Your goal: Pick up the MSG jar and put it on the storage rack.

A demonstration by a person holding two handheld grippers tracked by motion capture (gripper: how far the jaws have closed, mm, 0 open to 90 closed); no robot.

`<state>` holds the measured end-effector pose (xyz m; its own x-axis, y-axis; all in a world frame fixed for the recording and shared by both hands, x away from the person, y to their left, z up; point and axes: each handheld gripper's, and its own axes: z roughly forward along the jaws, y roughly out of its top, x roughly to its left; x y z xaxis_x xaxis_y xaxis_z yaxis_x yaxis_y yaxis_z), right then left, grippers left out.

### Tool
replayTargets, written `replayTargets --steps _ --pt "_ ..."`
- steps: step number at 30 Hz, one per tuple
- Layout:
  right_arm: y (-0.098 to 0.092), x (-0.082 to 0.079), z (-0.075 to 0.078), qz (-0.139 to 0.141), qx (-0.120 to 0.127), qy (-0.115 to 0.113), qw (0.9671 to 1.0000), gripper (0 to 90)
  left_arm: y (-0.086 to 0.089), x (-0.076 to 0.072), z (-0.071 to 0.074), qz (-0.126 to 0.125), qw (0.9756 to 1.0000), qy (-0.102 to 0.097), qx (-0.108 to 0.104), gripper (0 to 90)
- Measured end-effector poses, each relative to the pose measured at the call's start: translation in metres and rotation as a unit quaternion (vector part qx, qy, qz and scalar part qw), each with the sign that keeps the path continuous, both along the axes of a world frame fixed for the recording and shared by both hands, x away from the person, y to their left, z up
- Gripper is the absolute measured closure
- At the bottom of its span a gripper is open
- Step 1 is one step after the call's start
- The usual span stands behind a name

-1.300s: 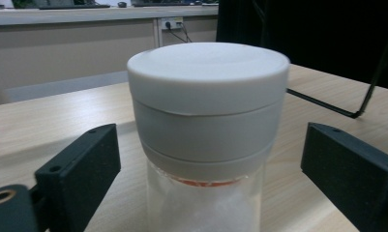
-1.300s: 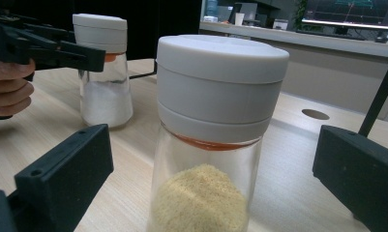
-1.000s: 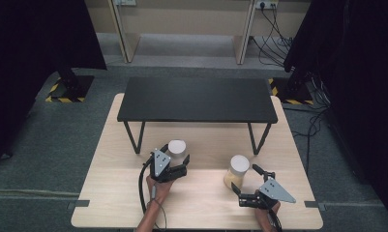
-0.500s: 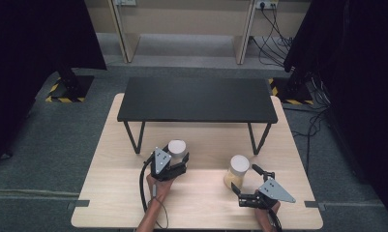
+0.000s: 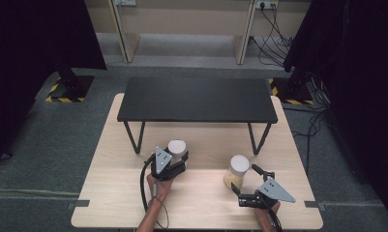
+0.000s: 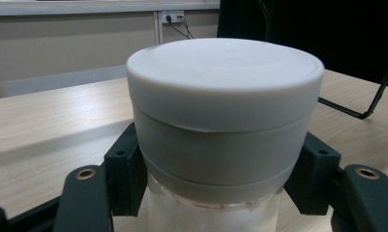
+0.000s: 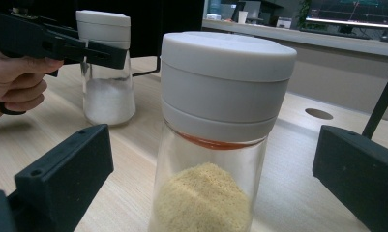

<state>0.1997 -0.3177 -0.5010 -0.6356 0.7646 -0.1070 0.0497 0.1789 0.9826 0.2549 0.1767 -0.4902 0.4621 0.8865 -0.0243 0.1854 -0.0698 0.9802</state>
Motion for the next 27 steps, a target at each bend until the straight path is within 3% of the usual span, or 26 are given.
replayTargets --steps 8,19,27 --pt "0.0 0.0 0.0 -0.001 0.001 0.0 1.0 0.5 0.005 -0.001 0.005 -0.006 0.9999 0.005 -0.013 34.8" --pt "0.0 -0.001 0.0 -0.002 0.002 0.0 1.0 0.5 0.016 -0.005 0.031 -0.028 0.9996 -0.002 -0.006 34.8" --pt "0.0 -0.001 0.0 -0.002 0.0 0.0 1.0 0.5 0.029 -0.011 0.046 -0.035 0.9992 0.003 -0.019 34.9"
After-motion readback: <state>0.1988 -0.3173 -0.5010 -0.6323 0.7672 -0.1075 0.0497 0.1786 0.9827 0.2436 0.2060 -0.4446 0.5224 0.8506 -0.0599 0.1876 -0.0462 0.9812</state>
